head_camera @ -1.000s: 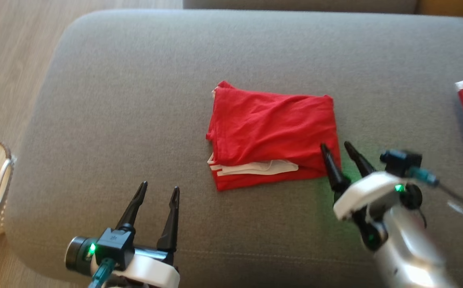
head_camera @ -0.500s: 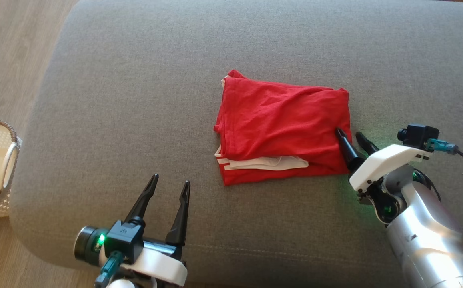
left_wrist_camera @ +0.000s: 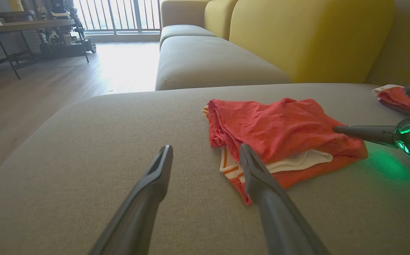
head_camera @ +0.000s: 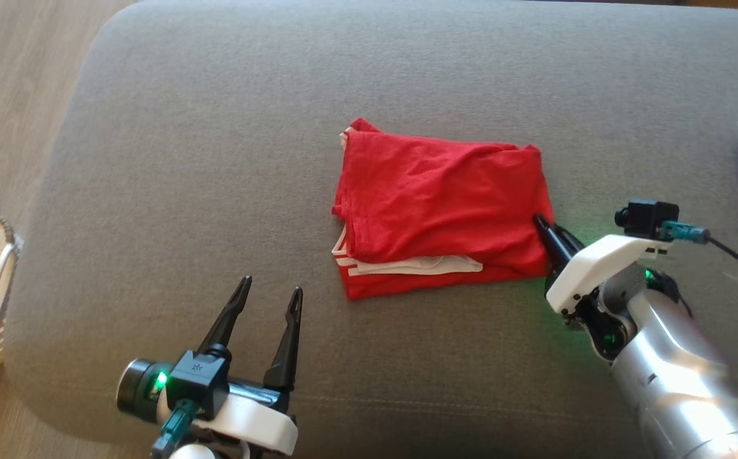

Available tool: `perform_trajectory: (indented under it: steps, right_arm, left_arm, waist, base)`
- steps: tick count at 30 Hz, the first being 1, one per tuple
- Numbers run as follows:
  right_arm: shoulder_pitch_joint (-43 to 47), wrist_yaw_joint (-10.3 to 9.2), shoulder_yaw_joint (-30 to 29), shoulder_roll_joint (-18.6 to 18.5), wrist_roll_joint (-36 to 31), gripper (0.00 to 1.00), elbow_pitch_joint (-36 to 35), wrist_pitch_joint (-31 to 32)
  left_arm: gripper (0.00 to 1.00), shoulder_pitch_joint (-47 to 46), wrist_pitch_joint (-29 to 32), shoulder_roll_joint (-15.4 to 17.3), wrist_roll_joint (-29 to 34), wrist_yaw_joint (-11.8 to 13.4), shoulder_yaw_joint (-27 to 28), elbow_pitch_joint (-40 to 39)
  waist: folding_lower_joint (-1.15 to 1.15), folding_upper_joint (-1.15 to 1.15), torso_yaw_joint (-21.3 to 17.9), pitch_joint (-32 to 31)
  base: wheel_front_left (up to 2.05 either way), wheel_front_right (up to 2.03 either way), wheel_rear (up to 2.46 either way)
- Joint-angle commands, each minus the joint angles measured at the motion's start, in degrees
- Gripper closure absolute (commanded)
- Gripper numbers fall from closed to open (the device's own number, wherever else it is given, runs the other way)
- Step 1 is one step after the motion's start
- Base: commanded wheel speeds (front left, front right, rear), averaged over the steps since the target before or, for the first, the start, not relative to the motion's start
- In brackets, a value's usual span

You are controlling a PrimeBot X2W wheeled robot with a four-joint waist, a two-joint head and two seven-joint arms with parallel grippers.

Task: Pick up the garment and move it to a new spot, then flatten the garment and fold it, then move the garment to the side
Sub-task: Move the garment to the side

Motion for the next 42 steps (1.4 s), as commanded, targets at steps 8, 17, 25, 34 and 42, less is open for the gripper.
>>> perform_trajectory:
  steps: [8,17,25,34,42]
  right_arm:
    - [-4.7,-0.02,3.6,-3.3,-3.7,1.00,0.4,-3.4]
    - [-10.7,-0.02,3.3,-8.8,-8.0,1.00,1.3,-5.3]
    - [-17.0,-0.02,-0.2,-13.5,-11.2,1.00,1.2,-6.3]
    - [-21.5,-0.02,-8.5,-19.0,-15.2,1.00,2.6,-7.2]
    - [-22.1,-0.02,-14.6,-20.8,-20.7,1.00,6.0,-7.2]
  left_arm:
    - [0.00,-0.9,-0.3,-0.3,0.1,-1.1,1.9,-3.0]
    - [0.00,-1.9,-0.3,-0.1,0.8,-2.6,1.9,-3.1]
    - [0.00,-2.9,-0.3,0.5,1.3,-3.2,2.4,-3.4]
    - [0.00,-4.3,-0.3,0.3,0.9,-3.3,2.3,-3.8]
    - [0.00,-4.9,-0.3,0.1,0.7,-3.6,2.2,-3.4]
  waist:
    - [0.00,0.00,-5.9,-0.6]
    - [0.00,0.00,-12.4,1.4]
    - [0.00,0.00,-16.2,3.7]
    - [0.00,0.00,-16.9,5.3]
    - [0.00,0.00,-15.1,5.6]
  base:
    - [0.00,0.00,0.00]
    - [0.00,0.00,0.00]
    - [0.00,0.00,0.00]
    - [0.00,0.00,0.00]
    - [0.00,0.00,0.00]
